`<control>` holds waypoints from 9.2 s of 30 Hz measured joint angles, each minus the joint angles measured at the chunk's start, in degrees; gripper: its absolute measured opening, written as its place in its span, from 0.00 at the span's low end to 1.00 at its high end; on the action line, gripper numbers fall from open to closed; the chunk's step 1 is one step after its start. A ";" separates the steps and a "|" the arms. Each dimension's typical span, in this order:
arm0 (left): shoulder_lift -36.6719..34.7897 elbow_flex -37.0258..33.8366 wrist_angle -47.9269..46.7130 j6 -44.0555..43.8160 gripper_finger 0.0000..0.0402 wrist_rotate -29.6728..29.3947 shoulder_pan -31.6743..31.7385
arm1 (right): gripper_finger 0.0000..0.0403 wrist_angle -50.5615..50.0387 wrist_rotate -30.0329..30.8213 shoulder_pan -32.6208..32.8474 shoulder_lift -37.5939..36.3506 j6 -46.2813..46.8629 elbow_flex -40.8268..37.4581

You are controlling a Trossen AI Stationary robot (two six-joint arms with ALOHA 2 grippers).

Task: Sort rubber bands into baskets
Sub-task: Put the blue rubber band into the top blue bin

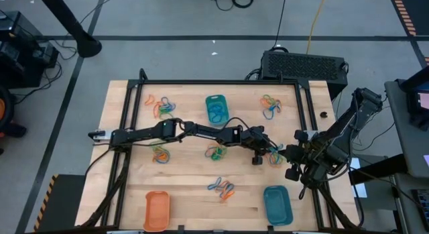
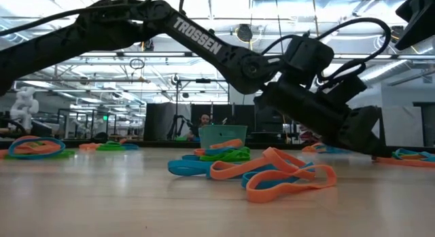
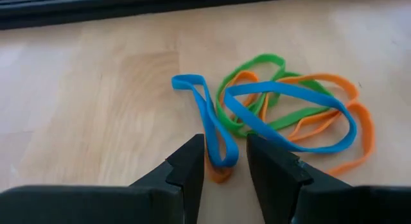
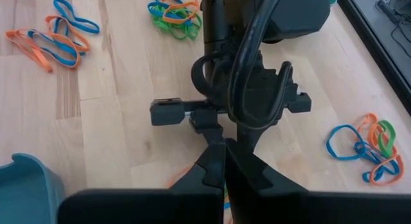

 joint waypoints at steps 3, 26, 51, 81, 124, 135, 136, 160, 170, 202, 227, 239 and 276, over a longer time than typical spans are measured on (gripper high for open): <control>0.00 0.00 0.00 0.00 0.31 -0.01 0.00 | 0.00 -0.05 0.00 0.00 0.00 0.00 0.00; -0.11 0.00 -0.25 -0.02 0.02 -0.28 0.02 | 0.00 -0.09 1.32 0.00 0.00 -1.11 0.00; -20.35 -0.61 -37.26 7.93 0.01 -6.67 6.20 | 0.00 0.17 1.30 0.04 0.02 -2.48 0.00; -53.13 -49.35 -22.94 -3.06 0.00 -10.03 17.41 | 0.00 4.90 7.39 -0.07 0.33 -2.75 0.00; -45.55 -36.15 -22.84 -4.92 0.38 -7.06 16.85 | 0.00 5.10 7.39 -0.09 0.31 -4.83 -0.04; -22.06 -5.81 -27.78 -1.14 0.38 -3.87 16.83 | 0.00 5.10 7.15 -0.09 0.30 -5.01 -0.04; -19.97 -2.81 -28.02 -1.10 0.38 -3.32 16.83 | 0.00 5.09 7.15 -0.09 0.28 -5.01 -0.04; -1.24 11.53 -13.63 7.98 0.38 -2.16 11.53 | 0.00 4.65 8.73 -0.11 0.26 -5.38 -0.07; 1.73 11.56 -14.28 11.09 0.38 -1.82 12.52 | 0.00 5.13 8.84 -0.11 0.31 -5.20 -0.07; -28.48 11.04 -44.81 2.18 0.38 26.44 30.88 | 0.00 0.81 -9.41 -43.03 -21.28 -25.28 1.40; -40.60 7.20 -85.68 5.33 0.37 9.46 32.01 | 0.13 22.10 -49.83 -92.15 14.55 -66.71 -2.34; -75.03 -48.52 -32.17 -0.76 0.37 13.79 31.86 | 0.32 26.38 -50.02 -91.47 17.33 -66.45 -4.31; -79.50 -63.87 -10.37 -1.42 0.37 14.03 23.14 | 0.27 43.58 -46.72 -91.19 17.18 -60.52 -18.32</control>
